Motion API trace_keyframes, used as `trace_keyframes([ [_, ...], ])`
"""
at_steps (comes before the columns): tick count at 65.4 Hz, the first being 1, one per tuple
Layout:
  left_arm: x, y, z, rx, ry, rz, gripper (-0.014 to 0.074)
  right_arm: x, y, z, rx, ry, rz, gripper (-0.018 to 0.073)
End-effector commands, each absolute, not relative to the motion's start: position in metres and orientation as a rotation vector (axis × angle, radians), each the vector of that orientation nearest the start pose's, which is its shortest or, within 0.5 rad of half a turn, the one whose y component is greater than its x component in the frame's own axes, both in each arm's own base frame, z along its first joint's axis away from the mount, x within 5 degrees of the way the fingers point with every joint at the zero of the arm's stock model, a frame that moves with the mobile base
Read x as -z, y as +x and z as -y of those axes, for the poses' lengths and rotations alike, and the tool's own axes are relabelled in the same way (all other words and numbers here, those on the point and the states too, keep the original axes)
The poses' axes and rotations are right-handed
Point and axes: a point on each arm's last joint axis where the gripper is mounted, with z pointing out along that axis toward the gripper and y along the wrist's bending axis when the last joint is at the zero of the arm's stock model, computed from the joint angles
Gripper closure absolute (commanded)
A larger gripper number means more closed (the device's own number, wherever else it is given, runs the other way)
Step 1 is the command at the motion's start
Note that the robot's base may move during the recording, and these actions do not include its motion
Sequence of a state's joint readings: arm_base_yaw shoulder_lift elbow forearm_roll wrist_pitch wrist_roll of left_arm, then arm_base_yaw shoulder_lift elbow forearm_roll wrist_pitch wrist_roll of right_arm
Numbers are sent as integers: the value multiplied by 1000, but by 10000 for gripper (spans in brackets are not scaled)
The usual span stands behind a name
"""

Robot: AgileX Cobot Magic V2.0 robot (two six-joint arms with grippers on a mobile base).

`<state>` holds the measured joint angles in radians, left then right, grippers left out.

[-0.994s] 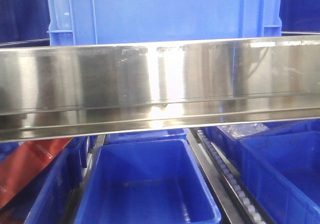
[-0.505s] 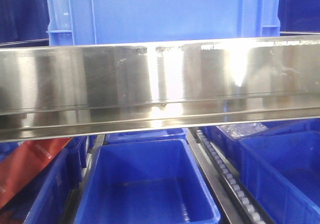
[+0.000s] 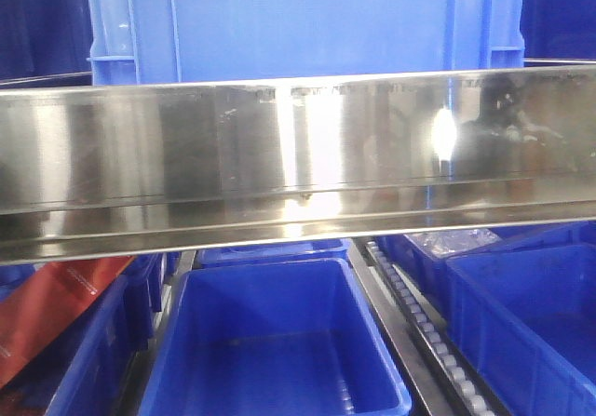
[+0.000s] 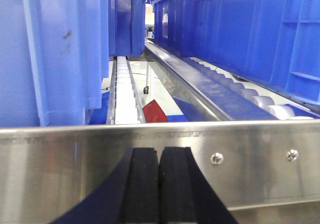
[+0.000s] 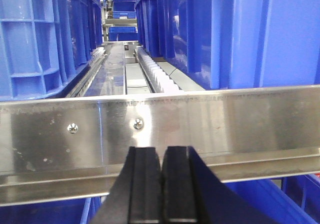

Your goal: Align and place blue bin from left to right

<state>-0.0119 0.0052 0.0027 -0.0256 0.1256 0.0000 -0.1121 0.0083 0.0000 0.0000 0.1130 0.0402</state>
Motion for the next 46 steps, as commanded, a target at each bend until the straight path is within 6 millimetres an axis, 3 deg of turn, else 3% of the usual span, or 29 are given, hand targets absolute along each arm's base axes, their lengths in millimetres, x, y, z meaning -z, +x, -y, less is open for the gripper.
trace_keyframes([
  [1,-203,56,1,31,-7,-1591,707,-205,56,7,65,117,-1567,628],
  [46,-203,56,1,31,-7,-1591,707,-205,56,7,65,117,-1567,628],
])
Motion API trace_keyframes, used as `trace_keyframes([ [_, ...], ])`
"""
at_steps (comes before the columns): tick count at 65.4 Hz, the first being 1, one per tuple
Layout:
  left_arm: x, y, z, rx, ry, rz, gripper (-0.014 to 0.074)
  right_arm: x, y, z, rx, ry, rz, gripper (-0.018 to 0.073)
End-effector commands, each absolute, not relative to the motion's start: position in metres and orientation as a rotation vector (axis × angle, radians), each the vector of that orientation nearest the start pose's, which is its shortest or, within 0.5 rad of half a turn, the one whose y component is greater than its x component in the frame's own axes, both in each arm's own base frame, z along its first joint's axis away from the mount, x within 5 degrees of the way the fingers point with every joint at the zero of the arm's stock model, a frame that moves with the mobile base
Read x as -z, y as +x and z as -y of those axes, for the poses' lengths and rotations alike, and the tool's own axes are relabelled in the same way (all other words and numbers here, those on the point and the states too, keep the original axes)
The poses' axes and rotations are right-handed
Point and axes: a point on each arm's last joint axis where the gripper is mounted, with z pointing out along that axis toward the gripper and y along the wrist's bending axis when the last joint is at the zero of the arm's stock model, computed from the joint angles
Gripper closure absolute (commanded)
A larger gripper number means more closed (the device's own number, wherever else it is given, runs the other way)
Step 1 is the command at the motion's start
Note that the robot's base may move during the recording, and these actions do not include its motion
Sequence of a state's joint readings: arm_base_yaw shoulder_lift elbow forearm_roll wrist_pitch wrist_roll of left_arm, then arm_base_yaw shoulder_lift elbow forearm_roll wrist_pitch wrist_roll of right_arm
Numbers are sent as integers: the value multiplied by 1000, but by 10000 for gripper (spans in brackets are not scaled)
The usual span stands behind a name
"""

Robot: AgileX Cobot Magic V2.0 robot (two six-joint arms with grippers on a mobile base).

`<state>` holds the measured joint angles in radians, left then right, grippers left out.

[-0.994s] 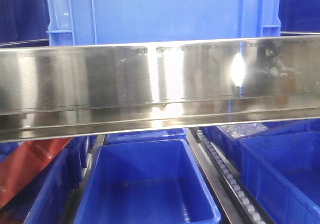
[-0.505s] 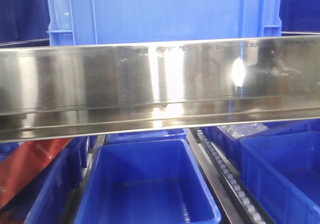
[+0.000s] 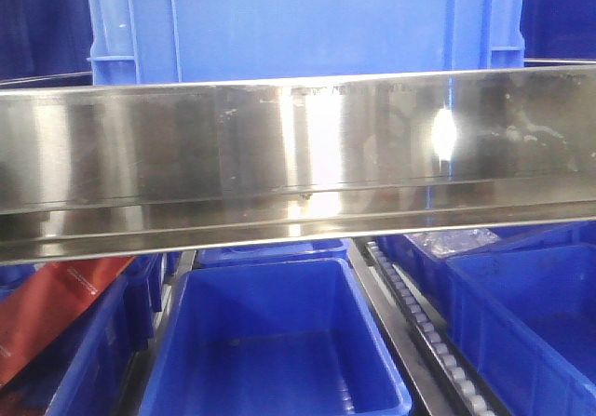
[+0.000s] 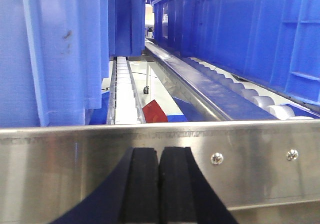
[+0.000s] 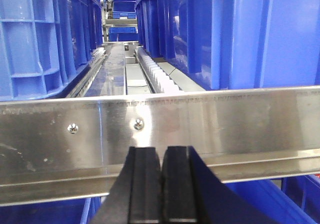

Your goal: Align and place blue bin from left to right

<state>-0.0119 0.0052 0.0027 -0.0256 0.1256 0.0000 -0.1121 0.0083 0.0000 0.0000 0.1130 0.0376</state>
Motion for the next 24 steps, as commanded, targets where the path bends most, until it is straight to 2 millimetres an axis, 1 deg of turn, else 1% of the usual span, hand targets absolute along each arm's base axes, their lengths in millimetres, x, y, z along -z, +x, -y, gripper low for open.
trace_keyframes([
  [1,-203,56,1,31,-7,-1591,707,-205,56,7,65,117,-1567,628],
  [24,-203,56,1,31,-7,-1591,707,-205,56,7,65,117,-1567,628],
])
